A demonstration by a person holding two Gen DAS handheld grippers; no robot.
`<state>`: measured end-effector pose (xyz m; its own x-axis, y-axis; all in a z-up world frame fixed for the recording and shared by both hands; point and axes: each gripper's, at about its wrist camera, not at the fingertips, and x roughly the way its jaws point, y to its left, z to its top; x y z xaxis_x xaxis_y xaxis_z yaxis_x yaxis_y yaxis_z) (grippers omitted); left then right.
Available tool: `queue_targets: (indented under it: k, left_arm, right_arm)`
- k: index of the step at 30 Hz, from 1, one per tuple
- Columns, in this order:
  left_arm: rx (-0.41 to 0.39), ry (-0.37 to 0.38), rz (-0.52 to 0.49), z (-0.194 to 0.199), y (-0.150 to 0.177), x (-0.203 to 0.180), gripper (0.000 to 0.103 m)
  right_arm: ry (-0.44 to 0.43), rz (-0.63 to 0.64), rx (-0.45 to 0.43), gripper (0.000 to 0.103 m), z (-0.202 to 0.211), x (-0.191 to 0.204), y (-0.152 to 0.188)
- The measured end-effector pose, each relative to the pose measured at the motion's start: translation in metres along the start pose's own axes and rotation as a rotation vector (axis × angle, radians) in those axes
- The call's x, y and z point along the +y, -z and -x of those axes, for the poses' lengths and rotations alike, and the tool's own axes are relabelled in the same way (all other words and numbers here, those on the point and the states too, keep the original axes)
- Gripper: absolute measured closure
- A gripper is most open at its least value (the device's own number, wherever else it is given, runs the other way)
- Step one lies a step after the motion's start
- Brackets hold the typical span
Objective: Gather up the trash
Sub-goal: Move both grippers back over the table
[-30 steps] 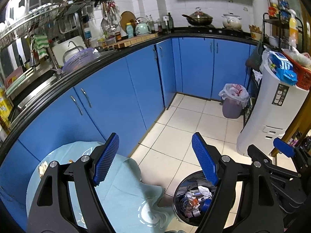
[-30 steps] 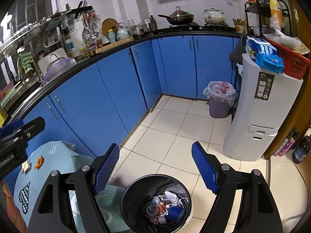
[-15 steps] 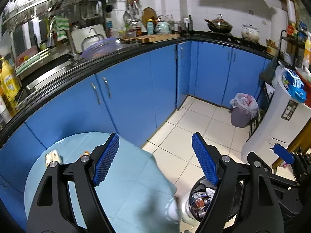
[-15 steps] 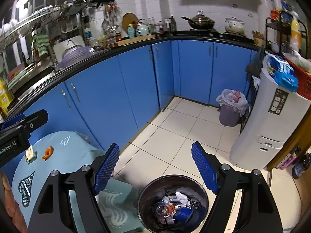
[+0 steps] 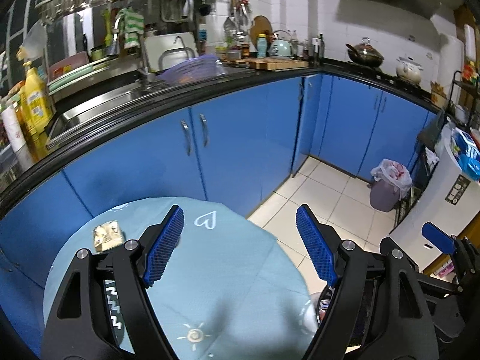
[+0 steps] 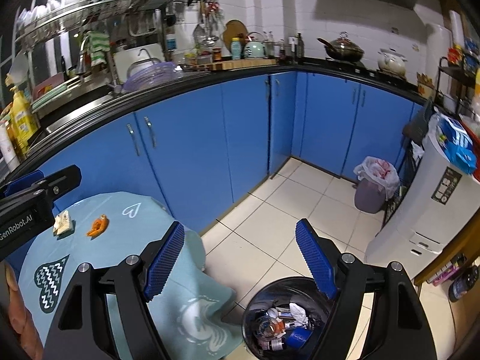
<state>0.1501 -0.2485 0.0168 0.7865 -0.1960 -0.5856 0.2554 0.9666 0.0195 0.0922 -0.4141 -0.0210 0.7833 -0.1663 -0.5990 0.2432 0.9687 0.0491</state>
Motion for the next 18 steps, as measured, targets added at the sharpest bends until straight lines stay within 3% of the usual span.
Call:
queue_targets:
  k: [18]
  left_arm:
    - [0.011, -0.103, 0.133, 0.007, 0.018, 0.119, 0.026]
  right_arm:
    - [-0.096, 0.138, 0.000, 0.028, -0.004, 0.110, -0.004]
